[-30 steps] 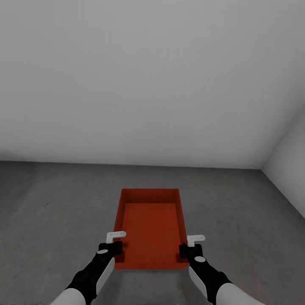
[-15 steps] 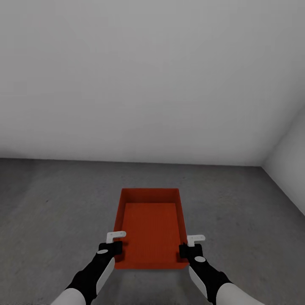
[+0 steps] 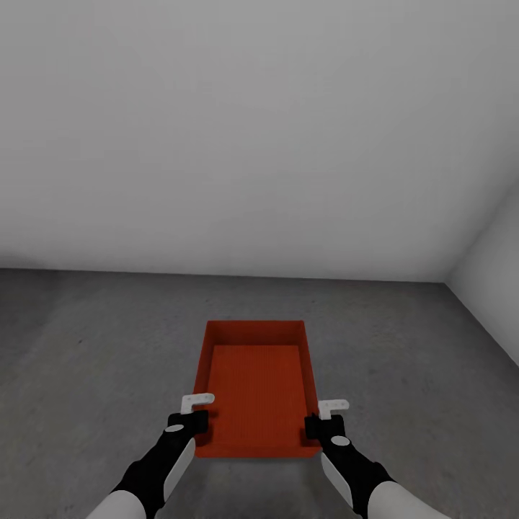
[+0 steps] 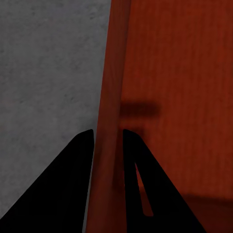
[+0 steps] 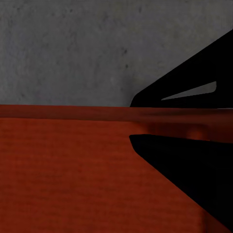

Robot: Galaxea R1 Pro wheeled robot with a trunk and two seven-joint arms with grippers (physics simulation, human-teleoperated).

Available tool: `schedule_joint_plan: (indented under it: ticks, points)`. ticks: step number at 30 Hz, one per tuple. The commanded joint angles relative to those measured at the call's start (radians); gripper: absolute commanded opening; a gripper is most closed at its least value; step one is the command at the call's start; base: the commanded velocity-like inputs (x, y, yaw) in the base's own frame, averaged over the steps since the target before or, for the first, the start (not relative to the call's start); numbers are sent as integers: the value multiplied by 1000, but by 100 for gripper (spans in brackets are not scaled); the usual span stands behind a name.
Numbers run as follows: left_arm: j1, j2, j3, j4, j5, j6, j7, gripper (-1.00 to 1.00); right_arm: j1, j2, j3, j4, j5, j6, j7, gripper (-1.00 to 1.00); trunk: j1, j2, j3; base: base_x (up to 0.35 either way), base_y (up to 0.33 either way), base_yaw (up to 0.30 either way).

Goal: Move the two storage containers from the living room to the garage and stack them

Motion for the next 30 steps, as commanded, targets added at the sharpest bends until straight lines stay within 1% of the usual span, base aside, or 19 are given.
schedule_joint_plan:
  ticks: [1,11,30]
  points:
    - [0,25,28,-5,-17,-42,79,-100,-1,-1,-17,3,-17,-6,-10,-100,0,0,-1,0,0,0]
    - [0,25,28,-5,-18,-42,79,-100,-1,-1,-16,3,-17,-4,-10,-100,0,0,-1,0,0,0]
    - [0,25,28,-5,-18,-42,79,-100,-1,-3,-15,2,-16,-6,-10,-100,73,-133,-60,0,0,0]
